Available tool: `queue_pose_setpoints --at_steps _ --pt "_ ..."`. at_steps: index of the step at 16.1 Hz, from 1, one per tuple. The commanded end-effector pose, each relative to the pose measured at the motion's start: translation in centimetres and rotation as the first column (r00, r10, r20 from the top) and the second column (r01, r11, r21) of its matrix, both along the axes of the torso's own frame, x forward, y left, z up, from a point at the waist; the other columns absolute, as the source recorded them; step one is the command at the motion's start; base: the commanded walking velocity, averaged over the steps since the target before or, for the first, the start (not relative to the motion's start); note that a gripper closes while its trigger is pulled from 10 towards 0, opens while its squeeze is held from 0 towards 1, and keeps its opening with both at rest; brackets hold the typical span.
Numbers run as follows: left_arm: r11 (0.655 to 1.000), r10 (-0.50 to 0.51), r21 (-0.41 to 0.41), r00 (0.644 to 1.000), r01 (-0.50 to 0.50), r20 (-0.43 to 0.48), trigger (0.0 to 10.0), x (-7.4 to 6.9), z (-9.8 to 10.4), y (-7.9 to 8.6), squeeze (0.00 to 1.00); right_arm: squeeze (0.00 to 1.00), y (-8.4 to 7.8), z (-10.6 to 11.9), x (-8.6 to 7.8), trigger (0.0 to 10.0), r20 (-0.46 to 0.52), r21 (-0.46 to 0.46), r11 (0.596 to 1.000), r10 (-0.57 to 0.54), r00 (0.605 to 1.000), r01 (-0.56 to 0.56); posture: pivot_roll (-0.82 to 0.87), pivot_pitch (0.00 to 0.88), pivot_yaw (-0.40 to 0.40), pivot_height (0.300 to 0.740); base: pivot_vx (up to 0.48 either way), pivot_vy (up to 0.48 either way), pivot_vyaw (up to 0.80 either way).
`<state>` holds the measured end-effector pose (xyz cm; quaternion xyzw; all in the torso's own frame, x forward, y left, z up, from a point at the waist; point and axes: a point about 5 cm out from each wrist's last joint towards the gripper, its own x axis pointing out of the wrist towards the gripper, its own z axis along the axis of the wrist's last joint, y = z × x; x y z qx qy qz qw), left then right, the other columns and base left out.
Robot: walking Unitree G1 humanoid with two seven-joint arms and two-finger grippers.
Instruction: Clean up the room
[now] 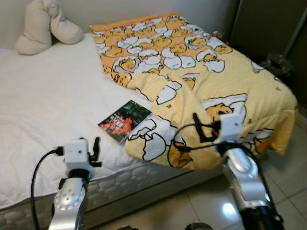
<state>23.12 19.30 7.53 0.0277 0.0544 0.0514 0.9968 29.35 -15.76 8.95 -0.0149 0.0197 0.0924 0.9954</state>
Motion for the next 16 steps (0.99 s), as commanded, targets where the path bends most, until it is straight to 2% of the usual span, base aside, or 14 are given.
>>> queue_pose_setpoints --at_steps 1,3,4,6,9,13,14,15,16 --pt "1.000 0.021 0.022 0.999 -0.022 0.046 10.0 0.3 1.3 0.1 1.00 0.00 -0.2 -0.4 0.2 10.0 -0.039 0.026 1.000 -0.015 0.999 0.016 -0.11 0.000 0.102 0.740 0.000 0.000 0.00" --pt "0.999 0.014 0.041 0.999 -0.016 0.053 10.0 0.4 1.4 -1.3 1.00 0.00 -0.2 -0.2 0.6 10.0 -0.044 0.040 0.999 -0.011 0.999 0.012 -0.11 0.000 0.087 0.740 0.000 0.000 0.00" --pt "1.000 0.008 0.019 0.999 -0.009 0.038 10.0 1.0 1.1 -1.8 1.00 0.00 -0.4 -0.1 1.0 10.0 -0.051 0.039 0.999 0.004 0.999 -0.003 -0.12 0.000 0.075 0.740 0.000 0.000 0.74" --pt "1.000 -0.002 0.024 1.000 0.001 0.023 10.0 1.7 0.9 -2.2 1.00 0.00 -0.5 0.1 1.4 10.0 -0.056 0.037 0.999 0.006 0.998 -0.004 -0.12 0.000 0.072 0.740 0.000 0.000 0.67" --pt "1.000 0.020 0.016 1.000 -0.020 0.001 10.0 1.9 0.6 -2.4 1.00 0.00 -0.2 0.5 2.1 10.0 -0.035 0.025 0.999 0.024 0.999 -0.023 -0.13 0.000 0.076 0.740 0.000 0.000 0.63" --pt "1.000 0.008 0.015 1.000 -0.008 0.005 10.0 2.4 0.8 -2.6 1.00 0.00 0.1 0.1 2.0 10.0 -0.044 0.038 0.999 0.026 0.999 -0.025 -0.12 0.000 0.083 0.740 0.000 0.000 0.60" --pt "1.000 0.000 0.013 1.000 0.000 0.005 10.0 2.6 0.9 -2.5 0.90 0.00 0.2 0.1 2.1 10.0 -0.038 0.042 0.999 0.020 0.999 -0.019 -0.12 0.000 0.085 0.740 0.000 0.000 0.59" --pt "1.000 0.002 0.018 1.000 -0.002 0.014 10.0 2.8 1.2 -2.4 0.00 0.00 0.2 0.1 2.1 10.0 -0.036 0.021 1.000 0.014 0.999 -0.013 -0.12 0.000 0.085 0.740 0.000 0.000 0.56" --pt "1.000 -0.023 0.023 0.999 0.022 0.024 10.0 3.2 1.4 -2.3 0.00 0.00 0.2 0.0 2.1 10.0 -0.033 0.029 1.000 -0.002 0.999 0.003 -0.12 0.000 0.091 0.740 0.000 0.000 0.00"
